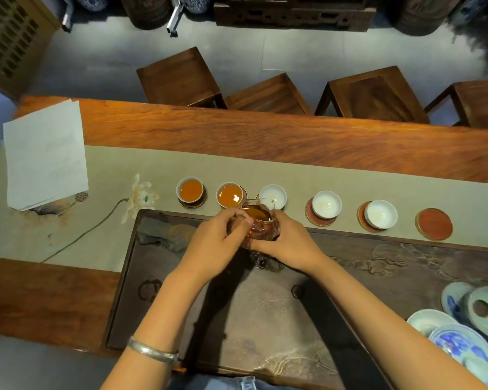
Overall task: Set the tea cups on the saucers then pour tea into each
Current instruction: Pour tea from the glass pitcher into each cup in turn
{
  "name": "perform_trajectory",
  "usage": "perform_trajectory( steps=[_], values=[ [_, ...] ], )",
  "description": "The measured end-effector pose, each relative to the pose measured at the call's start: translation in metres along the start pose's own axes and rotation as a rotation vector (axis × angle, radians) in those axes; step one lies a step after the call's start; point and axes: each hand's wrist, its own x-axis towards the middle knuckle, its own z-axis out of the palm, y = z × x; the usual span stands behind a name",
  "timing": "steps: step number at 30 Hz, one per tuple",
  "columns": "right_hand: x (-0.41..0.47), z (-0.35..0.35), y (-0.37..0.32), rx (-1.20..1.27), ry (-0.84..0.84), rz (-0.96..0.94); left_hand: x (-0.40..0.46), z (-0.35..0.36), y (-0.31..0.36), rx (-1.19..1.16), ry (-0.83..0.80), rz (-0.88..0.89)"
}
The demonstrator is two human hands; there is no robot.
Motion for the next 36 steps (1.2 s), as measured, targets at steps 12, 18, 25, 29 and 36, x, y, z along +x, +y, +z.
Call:
perform_trajectory(
  steps=[12,18,25,29,36],
  values=[
    [0.010,0.001,0.010,0.005,-0.024,0.050,0.006,-0.005,0.008,0.024,0.008,-0.017],
    [0.011,0.003,0.007,0.021,-0.030,0.058,0.007,-0.009,0.010,0.034,0.004,-0.026],
    [0.011,0.005,0.001,0.045,-0.023,0.048,0.007,-0.012,0.011,0.034,0.021,-0.028],
    [0.011,0.006,0.001,0.055,-0.015,0.057,0.007,-0.013,0.014,0.045,0.018,-0.024],
    [0.013,0.006,0.001,0.064,-0.007,0.085,0.008,-0.013,0.018,0.067,0.032,-0.009]
  ],
)
